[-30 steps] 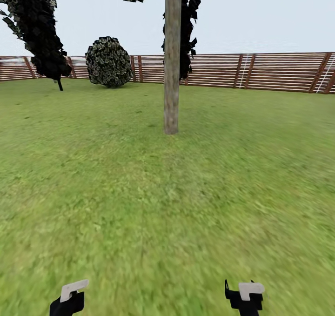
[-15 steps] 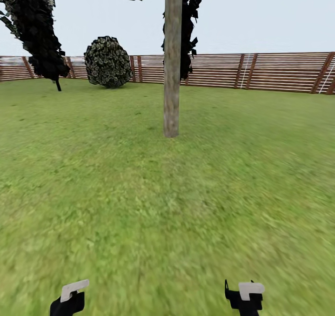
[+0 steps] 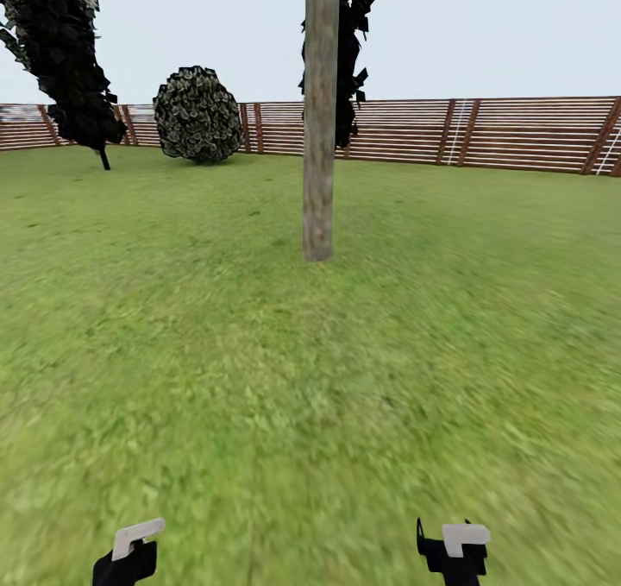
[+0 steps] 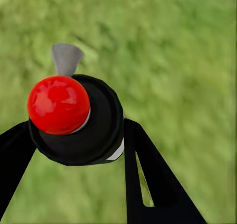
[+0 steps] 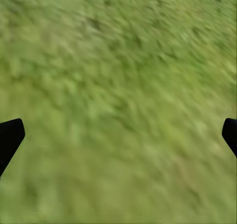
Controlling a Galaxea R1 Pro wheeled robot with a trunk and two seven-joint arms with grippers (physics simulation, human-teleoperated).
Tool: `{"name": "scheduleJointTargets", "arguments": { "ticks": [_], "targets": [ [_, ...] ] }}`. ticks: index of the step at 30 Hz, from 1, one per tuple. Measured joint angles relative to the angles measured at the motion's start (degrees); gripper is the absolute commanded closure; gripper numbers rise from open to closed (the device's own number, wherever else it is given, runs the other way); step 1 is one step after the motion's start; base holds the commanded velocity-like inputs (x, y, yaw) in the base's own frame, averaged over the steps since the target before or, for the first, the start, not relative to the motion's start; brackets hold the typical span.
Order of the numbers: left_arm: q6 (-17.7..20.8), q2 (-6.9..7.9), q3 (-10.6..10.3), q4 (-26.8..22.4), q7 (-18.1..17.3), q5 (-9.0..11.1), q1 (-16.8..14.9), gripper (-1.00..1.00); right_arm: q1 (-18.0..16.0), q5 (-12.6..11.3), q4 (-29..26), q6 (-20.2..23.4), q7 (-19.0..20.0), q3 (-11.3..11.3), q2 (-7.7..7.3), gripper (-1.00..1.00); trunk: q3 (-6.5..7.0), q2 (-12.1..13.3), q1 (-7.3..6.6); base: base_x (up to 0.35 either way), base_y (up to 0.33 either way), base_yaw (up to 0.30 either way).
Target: In the garden, pick up the pesticide atomizer on the floor and spray pesticide onto both trees until each tree trunk is fully covered.
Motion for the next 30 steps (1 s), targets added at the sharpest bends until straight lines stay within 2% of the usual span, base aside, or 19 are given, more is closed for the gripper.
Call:
{"name": "scheduleJointTargets", "arguments": {
  "ticks": [30],
  "targets": [
    [0.0,0.11,0.0,0.0,0.0,0.0,0.0,1.00,0.0,0.0,0.0,0.0,0.0,0.0,0.08,-1.00,0.00,0.0,0.00,0.340,0.000,0.000]
  ]
}}
